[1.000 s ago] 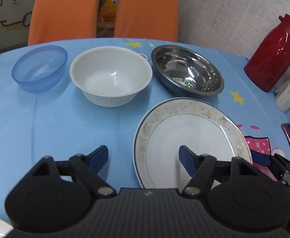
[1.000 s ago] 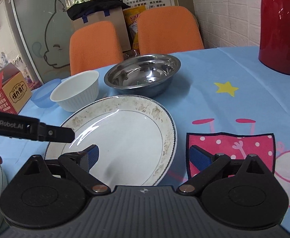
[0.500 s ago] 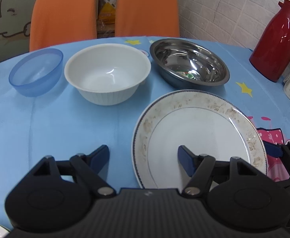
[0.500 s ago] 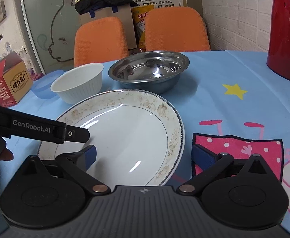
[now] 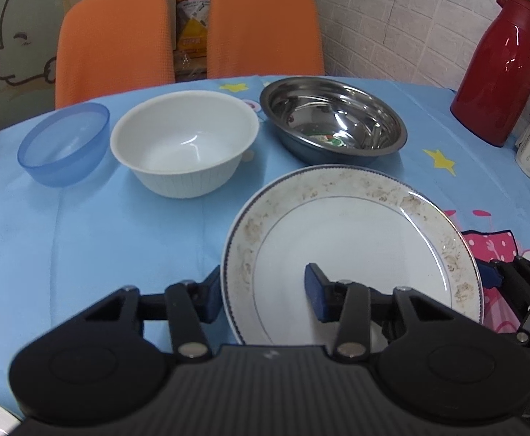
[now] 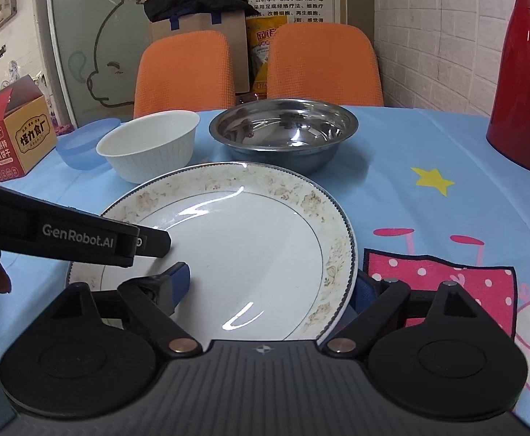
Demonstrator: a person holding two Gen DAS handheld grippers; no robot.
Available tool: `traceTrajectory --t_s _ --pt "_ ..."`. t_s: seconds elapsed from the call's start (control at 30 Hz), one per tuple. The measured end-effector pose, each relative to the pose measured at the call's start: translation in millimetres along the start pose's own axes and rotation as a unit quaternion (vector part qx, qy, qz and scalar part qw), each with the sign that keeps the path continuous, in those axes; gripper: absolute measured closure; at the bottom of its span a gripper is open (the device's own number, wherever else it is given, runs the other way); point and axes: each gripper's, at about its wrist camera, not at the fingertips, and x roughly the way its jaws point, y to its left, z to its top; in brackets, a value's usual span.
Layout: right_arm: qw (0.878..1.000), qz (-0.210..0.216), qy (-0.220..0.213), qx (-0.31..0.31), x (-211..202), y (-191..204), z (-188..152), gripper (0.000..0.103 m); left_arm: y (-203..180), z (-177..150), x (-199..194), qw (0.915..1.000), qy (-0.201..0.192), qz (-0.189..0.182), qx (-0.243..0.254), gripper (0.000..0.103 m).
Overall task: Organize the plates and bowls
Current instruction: 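Close the left tool on the gold-rimmed plate while the right tool grips it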
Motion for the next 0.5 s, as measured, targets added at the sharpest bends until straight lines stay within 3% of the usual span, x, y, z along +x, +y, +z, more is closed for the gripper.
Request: traceTrajectory --t_s 0.17,0.5 --pt "0.999 -0.001 -0.005 0.04 -7.1 -5.6 3.1 0.0 -0.9 0.5 -7.5 0.9998 0.01 -0.014 -0.011 0.067" --pt "0.998 0.001 -0.04 0.047 -39.9 2.9 3.7 0.0 -6.2 -6.1 -49.5 0.9997 -0.021 -0.009 -0.005 0.069"
